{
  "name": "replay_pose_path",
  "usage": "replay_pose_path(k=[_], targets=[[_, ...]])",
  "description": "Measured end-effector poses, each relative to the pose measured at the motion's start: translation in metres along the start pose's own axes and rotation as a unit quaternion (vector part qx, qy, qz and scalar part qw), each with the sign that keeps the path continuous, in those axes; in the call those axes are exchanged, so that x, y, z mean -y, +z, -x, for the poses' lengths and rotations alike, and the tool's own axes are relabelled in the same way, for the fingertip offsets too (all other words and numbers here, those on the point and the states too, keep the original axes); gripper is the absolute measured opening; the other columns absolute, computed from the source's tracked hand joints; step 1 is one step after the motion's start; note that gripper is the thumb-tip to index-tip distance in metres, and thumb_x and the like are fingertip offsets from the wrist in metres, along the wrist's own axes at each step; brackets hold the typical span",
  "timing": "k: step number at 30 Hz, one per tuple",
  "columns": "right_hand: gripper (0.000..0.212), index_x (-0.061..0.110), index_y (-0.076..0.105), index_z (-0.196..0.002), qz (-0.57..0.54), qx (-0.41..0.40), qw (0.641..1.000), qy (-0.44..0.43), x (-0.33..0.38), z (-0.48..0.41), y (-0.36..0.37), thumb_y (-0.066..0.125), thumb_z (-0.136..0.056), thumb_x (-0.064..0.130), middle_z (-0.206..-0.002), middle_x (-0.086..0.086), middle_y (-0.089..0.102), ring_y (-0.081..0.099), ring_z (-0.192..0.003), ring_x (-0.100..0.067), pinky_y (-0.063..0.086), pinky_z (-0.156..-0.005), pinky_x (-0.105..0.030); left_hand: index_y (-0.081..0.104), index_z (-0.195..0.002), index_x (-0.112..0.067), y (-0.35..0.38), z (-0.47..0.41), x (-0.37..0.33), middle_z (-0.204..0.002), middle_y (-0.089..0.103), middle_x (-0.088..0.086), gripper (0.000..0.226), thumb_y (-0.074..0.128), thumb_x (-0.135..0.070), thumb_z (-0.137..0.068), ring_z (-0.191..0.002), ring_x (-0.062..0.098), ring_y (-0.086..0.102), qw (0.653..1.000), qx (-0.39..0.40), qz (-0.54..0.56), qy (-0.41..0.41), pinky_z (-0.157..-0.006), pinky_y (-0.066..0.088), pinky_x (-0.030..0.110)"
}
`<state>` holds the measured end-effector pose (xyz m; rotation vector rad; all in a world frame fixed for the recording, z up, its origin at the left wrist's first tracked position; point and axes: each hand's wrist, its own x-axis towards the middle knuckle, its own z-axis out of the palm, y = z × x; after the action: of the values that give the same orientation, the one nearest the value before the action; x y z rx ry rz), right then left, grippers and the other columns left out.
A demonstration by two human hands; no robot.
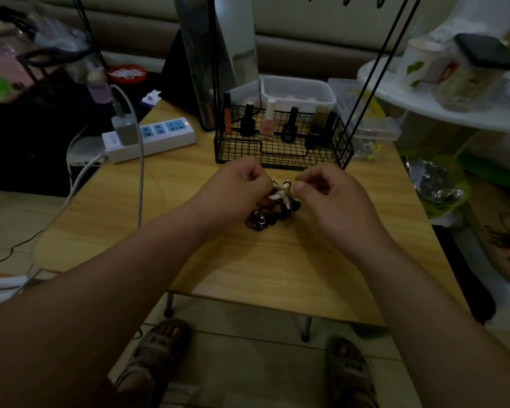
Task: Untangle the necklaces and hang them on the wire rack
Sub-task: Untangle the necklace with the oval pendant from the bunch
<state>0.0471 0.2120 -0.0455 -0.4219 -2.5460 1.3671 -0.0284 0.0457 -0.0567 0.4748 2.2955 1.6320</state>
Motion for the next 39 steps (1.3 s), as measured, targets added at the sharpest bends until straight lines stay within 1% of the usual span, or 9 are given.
replay_pose_path(k=[3, 7, 10, 17, 20, 24, 29, 36, 39], targets=[[0.020, 0.030, 0.067, -0.112, -0.008, 0.050, 0.999, -0.003, 0.001, 0.002, 0.003, 0.073, -0.095, 0.038, -0.096, 0.005, 0.069, 0.066, -0.086, -0.009, 0.050, -0.068, -0.027, 0.063, -0.094, -0.012, 0.000, 0.001, -0.001, -0.085, 0.074, 0.003, 0.005, 0.064, -0.015, -0.098, -0.077, 0.009, 0.075, 1.000, 0.004, -0.018, 0.017, -0.071, 0.058, 0.029], [0.022, 0.024, 0.066, -0.110, -0.026, 0.067, 0.997, 0.005, -0.001, -0.001, 0.004, 0.078, -0.091, 0.027, -0.098, -0.001, 0.071, 0.070, -0.087, -0.016, 0.056, -0.071, -0.031, 0.066, -0.093, -0.016, 0.000, 0.002, -0.001, -0.087, 0.076, 0.007, 0.004, 0.068, -0.017, -0.095, -0.083, 0.023, 0.075, 0.998, 0.007, -0.047, 0.044, -0.078, 0.063, 0.047], [0.015, 0.024, 0.068, -0.100, -0.036, 0.078, 0.996, 0.023, -0.004, -0.004, -0.001, 0.079, -0.090, 0.019, -0.095, -0.006, 0.072, 0.068, -0.081, -0.018, 0.052, -0.067, -0.035, 0.060, -0.093, -0.023, 0.000, 0.003, -0.001, -0.088, 0.075, 0.006, 0.008, 0.063, -0.022, -0.101, -0.079, 0.021, 0.075, 0.994, -0.024, -0.080, 0.067, -0.076, 0.063, 0.054], [0.009, 0.024, 0.071, -0.094, -0.059, 0.103, 0.993, 0.022, -0.008, -0.003, -0.002, 0.077, -0.092, 0.017, -0.089, -0.002, 0.075, 0.067, -0.075, -0.009, 0.048, -0.067, -0.028, 0.058, -0.100, -0.015, -0.001, 0.000, -0.001, -0.092, 0.075, 0.007, 0.006, 0.057, -0.018, -0.104, -0.077, 0.015, 0.077, 0.999, -0.022, -0.025, 0.011, -0.071, 0.064, 0.037], [0.005, 0.022, 0.073, -0.090, -0.092, 0.112, 0.988, 0.043, -0.009, -0.005, -0.001, 0.076, -0.092, 0.020, -0.088, -0.004, 0.077, 0.065, -0.074, -0.014, 0.050, -0.069, -0.033, 0.058, -0.099, -0.016, -0.002, -0.002, 0.001, -0.093, 0.075, 0.013, 0.004, 0.058, -0.016, -0.102, -0.074, 0.022, 0.076, 0.999, -0.028, 0.007, -0.025, -0.068, 0.061, 0.039], [0.006, 0.016, 0.073, -0.092, -0.167, 0.108, 0.975, 0.096, -0.008, -0.008, -0.004, 0.069, -0.097, 0.017, -0.081, -0.001, 0.074, 0.065, -0.075, -0.012, 0.051, -0.068, -0.029, 0.060, -0.107, -0.023, -0.007, 0.001, 0.001, -0.086, 0.071, 0.009, 0.016, 0.059, -0.009, -0.100, -0.065, 0.013, 0.069, 0.999, -0.001, -0.036, 0.000, -0.061, 0.053, 0.034], [0.008, 0.015, 0.070, -0.092, -0.197, 0.071, 0.973, 0.097, -0.007, -0.007, -0.003, 0.066, -0.099, 0.016, -0.080, 0.001, 0.075, 0.066, -0.076, -0.012, 0.050, -0.066, -0.029, 0.058, -0.107, -0.021, -0.005, 0.008, -0.005, -0.102, 0.069, 0.007, 0.017, 0.069, -0.025, -0.096, -0.090, 0.031, 0.071, 0.996, 0.049, -0.068, 0.036, -0.077, 0.060, 0.052], [0.010, 0.018, 0.069, -0.093, -0.147, 0.047, 0.986, 0.066, -0.006, -0.006, -0.001, 0.063, -0.102, 0.019, -0.090, -0.001, 0.077, 0.070, -0.082, -0.013, 0.053, -0.072, -0.032, 0.066, -0.101, -0.022, 0.000, 0.005, 0.000, -0.087, 0.072, -0.003, 0.010, 0.074, -0.024, -0.096, -0.072, 0.002, 0.066, 0.990, 0.035, -0.122, 0.068, -0.054, 0.048, 0.017], [0.008, 0.015, 0.067, -0.095, -0.140, 0.041, 0.988, 0.046, -0.004, -0.002, 0.002, 0.064, -0.102, 0.019, -0.089, -0.004, 0.077, 0.073, -0.080, -0.016, 0.057, -0.068, -0.031, 0.065, -0.103, -0.021, 0.001, 0.006, -0.001, -0.087, 0.073, -0.002, 0.011, 0.072, -0.026, -0.097, -0.068, 0.000, 0.064, 0.992, 0.057, -0.093, 0.057, -0.053, 0.046, 0.014]])
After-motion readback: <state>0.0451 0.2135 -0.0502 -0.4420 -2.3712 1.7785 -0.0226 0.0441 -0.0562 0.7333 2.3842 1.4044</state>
